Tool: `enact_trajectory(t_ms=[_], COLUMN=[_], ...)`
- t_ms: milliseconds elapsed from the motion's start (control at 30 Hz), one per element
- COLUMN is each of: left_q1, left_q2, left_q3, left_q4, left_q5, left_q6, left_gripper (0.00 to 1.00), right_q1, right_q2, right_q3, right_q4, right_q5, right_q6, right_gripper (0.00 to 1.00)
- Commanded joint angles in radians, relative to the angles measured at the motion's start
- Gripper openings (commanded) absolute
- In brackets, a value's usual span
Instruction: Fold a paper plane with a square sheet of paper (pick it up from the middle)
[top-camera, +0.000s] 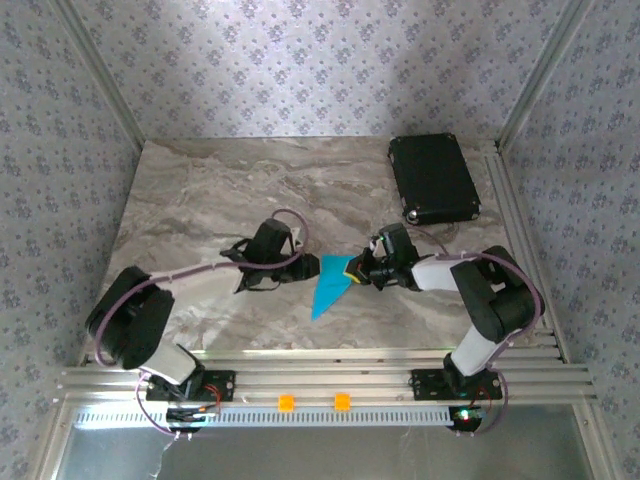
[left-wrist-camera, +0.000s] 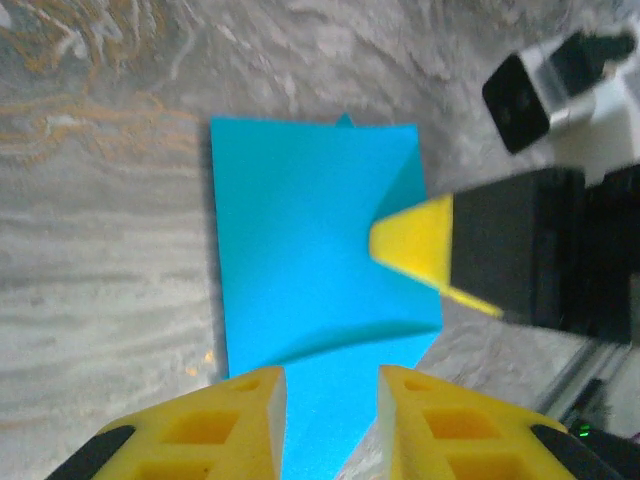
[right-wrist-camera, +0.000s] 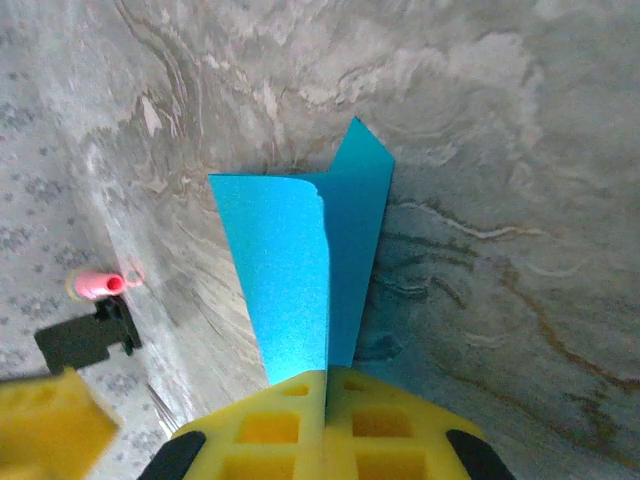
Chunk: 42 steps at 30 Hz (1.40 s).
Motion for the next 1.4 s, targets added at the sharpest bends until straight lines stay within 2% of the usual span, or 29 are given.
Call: enact_trajectory(t_ms=[0,167,367,467,633,1100,1367], left_q1=[-0.101,-0.258,-0.377,-0.429,-0.473,-0.496,-0.499], left_q2=[-0.061,-0.028,0.134,0.200,0.267,0.311,0.331], left_q3=[0.003,0.064,0.219,0.278,0.317,0.309,0.313], left_q4=[-0.128,-0.252,-0.413,-0.470,-0.509,-0.488,-0.494], left_q5=[-0.191,-0.390,-0.576,-0.677,-0.774,-0.809,-0.817], left_q6=[0.153,0.278,0.346,0.362,0.357,0.336,0.327], left_gripper=[0.32,0.41,0.44,0.45,0.44,0.33,0.30], right_q1=[-0.003,0.000,0.009,0.010,0.010,0.010,0.009], right_q2=[-0.039,-0.053,-0.044,-0.042,-0.038,-0.032,-0.030], right_q3=[-0.024,-0.030,-0.026,-0.025,-0.026,-0.022,-0.019], right_q4=[0.064,0.062,0.070,0.073,0.073,0.085,0.084], right_q5=[0.054,0.059,0.056,0.055,0.056,0.042,0.038], right_q6=[0.084,0.105,0.116,0.120,0.123,0.135,0.138], right_gripper=[0.01,0.02,0.02,0.02,0.02,0.02,0.02])
